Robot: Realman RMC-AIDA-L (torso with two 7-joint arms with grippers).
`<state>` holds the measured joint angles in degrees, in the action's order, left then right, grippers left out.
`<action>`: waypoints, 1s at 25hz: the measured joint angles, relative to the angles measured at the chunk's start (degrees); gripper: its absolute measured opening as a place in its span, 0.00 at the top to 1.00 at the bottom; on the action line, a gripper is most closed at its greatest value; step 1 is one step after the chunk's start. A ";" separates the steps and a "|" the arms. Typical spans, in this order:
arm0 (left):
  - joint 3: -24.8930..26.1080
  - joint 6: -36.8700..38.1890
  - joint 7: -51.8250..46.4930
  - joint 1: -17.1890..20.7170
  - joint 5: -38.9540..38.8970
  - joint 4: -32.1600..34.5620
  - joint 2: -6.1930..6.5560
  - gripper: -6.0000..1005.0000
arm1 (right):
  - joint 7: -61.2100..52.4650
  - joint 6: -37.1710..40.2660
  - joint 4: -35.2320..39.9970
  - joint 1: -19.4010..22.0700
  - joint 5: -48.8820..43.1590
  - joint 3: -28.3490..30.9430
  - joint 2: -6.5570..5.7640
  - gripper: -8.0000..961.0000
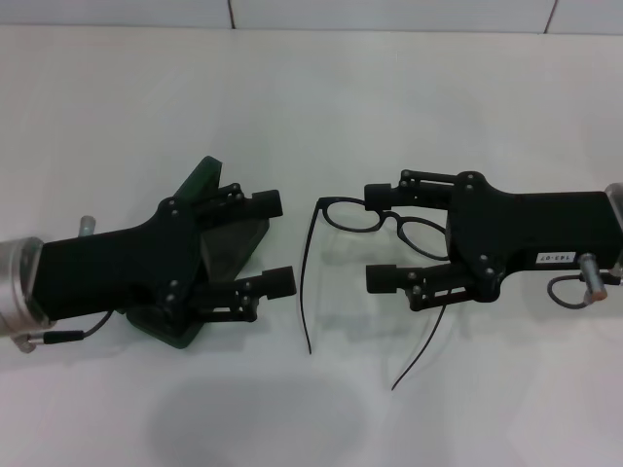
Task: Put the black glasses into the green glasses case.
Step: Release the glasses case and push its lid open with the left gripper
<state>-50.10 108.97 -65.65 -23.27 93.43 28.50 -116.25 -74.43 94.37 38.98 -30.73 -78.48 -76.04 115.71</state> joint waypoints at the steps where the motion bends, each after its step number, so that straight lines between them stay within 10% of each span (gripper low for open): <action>1: 0.00 0.00 0.00 0.00 0.00 0.00 0.00 0.13 | 0.18 0.11 -0.08 0.09 0.05 0.16 -0.04 0.09; 15: 0.21 -0.44 -8.91 -1.37 -0.32 6.63 0.40 0.13 | 1.55 -0.06 -0.33 1.24 0.05 1.34 0.01 0.09; 19: -0.16 -5.75 -22.90 -0.82 1.79 22.85 -1.38 0.14 | 5.47 -1.35 -1.08 5.19 -0.01 9.62 -0.02 0.09; 21: -1.91 -10.69 -33.46 0.64 8.76 38.68 -3.42 0.14 | 6.21 -1.04 -2.15 6.38 0.02 13.33 -0.04 0.09; 25: -13.58 -20.33 -58.01 3.94 29.72 63.39 -3.66 0.14 | 6.74 0.05 -3.98 8.21 0.02 18.26 -0.07 0.09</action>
<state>-63.68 88.64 -123.66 -19.33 123.16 91.89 -119.91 -67.69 94.42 35.00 -22.52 -78.46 -57.79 115.64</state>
